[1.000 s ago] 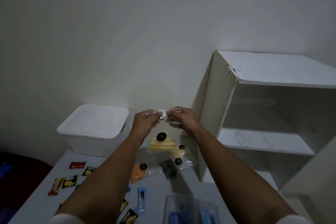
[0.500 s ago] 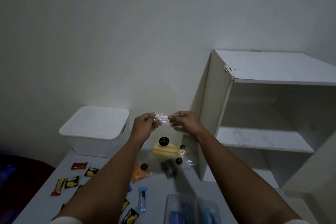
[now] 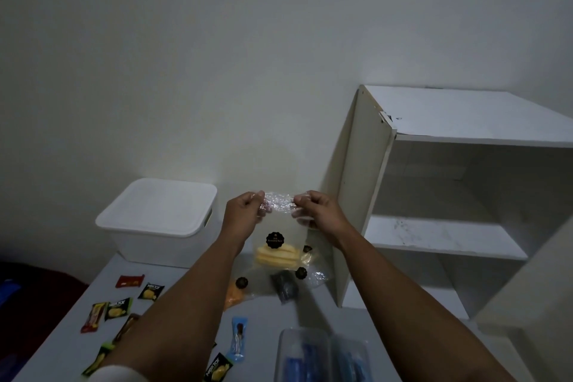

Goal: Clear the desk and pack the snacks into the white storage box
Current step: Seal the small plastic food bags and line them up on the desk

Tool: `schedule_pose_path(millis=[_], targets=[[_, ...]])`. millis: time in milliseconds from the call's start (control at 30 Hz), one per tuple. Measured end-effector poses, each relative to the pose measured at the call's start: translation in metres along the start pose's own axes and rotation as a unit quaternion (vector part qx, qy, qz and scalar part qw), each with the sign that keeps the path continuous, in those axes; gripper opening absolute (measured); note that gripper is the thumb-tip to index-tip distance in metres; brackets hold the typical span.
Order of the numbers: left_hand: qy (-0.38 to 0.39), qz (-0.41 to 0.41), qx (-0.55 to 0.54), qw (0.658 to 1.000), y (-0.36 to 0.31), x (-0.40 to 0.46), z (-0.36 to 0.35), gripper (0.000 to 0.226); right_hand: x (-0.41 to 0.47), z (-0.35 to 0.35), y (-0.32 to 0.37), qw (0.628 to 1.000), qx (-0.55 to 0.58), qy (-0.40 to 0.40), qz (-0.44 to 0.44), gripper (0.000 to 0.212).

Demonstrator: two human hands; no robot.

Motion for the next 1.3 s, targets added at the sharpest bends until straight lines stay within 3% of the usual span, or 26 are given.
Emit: schedule_pose_path(millis=[167,333,567,767,933,1000,1133,1300], targets=[[0.013,0.013,-0.007,1.000,0.002,-0.001,-0.004,0.029,0.003,0.006,0.000,0.999,-0.011,-0.030,0.010,0.007],[0.052,-0.020,0.052,0.997,0.002,-0.001,-0.011,0.030,0.003,-0.006,0.001,0.995,-0.081,0.042,0.036,0.011],[0.059,-0.039,0.041,0.997,-0.001,-0.002,-0.012,0.017,0.005,-0.016,0.002,0.993,-0.097,0.042,0.059,0.011],[0.049,0.003,0.030,0.998,0.015,0.005,-0.006,0.014,0.007,-0.019,-0.005,0.991,-0.103,0.024,0.079,0.015],[-0.105,-0.074,0.145,0.981,0.007,0.005,0.019,0.038,0.007,-0.009,-0.016,0.995,-0.088,-0.029,0.046,0.016],[-0.086,-0.032,0.139,0.986,0.011,0.003,0.011,0.039,0.005,-0.011,-0.016,0.996,-0.076,-0.034,0.044,0.013],[0.003,0.095,0.013,0.995,0.026,-0.005,-0.016,0.039,-0.003,-0.032,-0.016,0.993,-0.089,0.010,0.074,0.007],[0.018,0.100,-0.010,0.995,0.028,-0.004,-0.017,0.022,-0.016,-0.042,-0.011,0.992,-0.060,0.019,0.108,0.012]])
Point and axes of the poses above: each hand's wrist, its own x-axis towards the middle knuckle, its own z-axis out of the back of the hand, y = z × x, the point moved 9 cm from there along x, towards the middle knuckle, and after that the axes turned 9 degrees about -y, right-handed, at the moved point
